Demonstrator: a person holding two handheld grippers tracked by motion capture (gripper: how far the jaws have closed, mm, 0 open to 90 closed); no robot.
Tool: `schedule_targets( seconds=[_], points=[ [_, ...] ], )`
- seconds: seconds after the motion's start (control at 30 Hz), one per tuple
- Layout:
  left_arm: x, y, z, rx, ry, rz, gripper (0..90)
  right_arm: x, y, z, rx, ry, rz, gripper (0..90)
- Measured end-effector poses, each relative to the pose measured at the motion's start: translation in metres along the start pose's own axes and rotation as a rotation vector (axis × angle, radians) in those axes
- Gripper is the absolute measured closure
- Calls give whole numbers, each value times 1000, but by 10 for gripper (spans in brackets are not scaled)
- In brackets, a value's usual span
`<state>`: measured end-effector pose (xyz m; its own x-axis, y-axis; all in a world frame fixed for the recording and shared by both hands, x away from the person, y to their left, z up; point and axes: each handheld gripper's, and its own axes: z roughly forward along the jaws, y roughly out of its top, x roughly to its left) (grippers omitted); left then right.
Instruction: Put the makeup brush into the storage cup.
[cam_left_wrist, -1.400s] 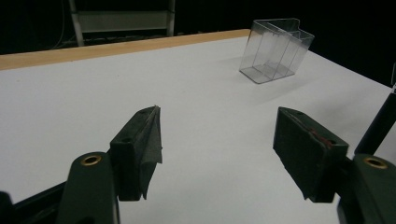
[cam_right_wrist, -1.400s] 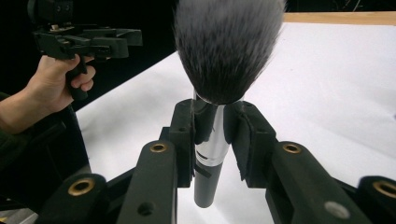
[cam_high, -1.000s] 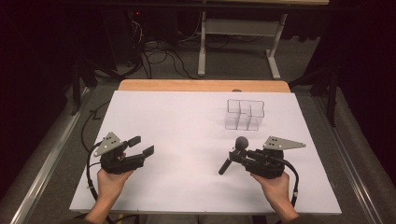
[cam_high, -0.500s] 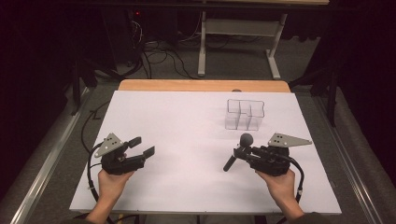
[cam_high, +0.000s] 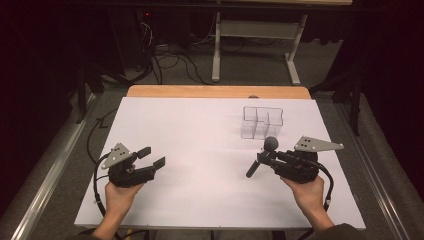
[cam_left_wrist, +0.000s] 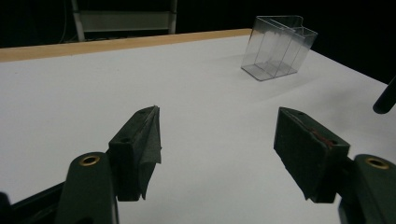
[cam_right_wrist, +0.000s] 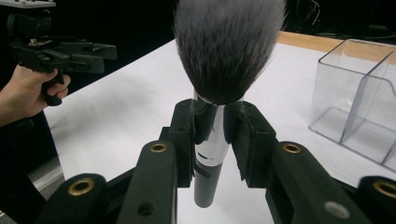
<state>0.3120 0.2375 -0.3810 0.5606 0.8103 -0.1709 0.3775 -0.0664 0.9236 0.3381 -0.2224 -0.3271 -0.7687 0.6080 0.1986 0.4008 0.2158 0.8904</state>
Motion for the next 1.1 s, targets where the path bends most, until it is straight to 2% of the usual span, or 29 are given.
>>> schedule_targets(
  seconds=[1.1],
  points=[
    [-1, 0, 0, 3, -2, 4, 320, -22, 21, -11, -31, -80, 25, 730]
  ],
)
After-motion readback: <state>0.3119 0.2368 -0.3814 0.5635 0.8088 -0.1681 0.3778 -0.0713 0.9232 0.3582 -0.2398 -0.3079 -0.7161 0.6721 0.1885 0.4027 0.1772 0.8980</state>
